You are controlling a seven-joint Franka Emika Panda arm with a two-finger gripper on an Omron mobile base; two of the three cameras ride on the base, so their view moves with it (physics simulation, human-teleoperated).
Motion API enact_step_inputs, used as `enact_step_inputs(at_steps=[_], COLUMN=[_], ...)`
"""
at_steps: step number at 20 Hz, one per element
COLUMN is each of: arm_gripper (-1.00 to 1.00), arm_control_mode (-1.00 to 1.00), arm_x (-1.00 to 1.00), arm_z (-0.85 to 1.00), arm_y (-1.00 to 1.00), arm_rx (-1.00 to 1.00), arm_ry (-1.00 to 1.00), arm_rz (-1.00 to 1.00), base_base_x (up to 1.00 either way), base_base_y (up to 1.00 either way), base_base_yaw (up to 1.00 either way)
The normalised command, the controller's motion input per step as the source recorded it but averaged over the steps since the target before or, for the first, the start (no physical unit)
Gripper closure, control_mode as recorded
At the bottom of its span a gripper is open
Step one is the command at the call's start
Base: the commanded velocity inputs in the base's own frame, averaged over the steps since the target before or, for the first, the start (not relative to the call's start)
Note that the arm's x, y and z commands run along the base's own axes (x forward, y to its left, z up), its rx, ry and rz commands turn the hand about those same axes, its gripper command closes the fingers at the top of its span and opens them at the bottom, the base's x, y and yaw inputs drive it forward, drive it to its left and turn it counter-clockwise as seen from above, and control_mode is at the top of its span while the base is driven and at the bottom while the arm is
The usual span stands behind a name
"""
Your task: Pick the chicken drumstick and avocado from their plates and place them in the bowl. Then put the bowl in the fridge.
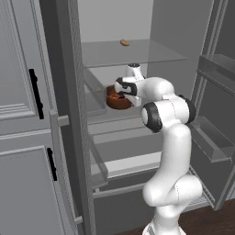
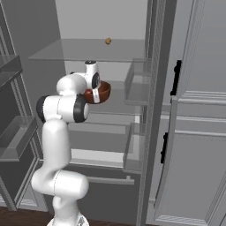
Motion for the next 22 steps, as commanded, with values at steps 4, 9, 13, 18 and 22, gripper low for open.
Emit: enact_step_inputs(at_steps=[4,9,13,18,22], arm_gripper=[-1.0,-1.0,-1.0,-1.0,-1.0], arm_control_mode=[-1.0,-1.0,-1.0,-1.0,-1.0], arm_x=[-0.3,-0.06,0.0,-0.05,-0.14], arm_z=[-0.18,-0.25,-0.13,-0.01,0.0], arm_y=[0.0,0.0,0.0,0.0,0.0], arm_rx=[0.0,0.0,0.0,0.01,0.02], arm_ry=[0.0,0.0,-0.05,-0.14,-0.19], arm_rz=[0.0,0.0,0.0,0.0,0.0], base_base_x=[0.0,0.0,0.0,0.0,0.0], base_base_y=[0.0,0.0,0.0,0.0,0.0], base_base_yaw=[0.0,0.0,0.0,0.0,0.0])
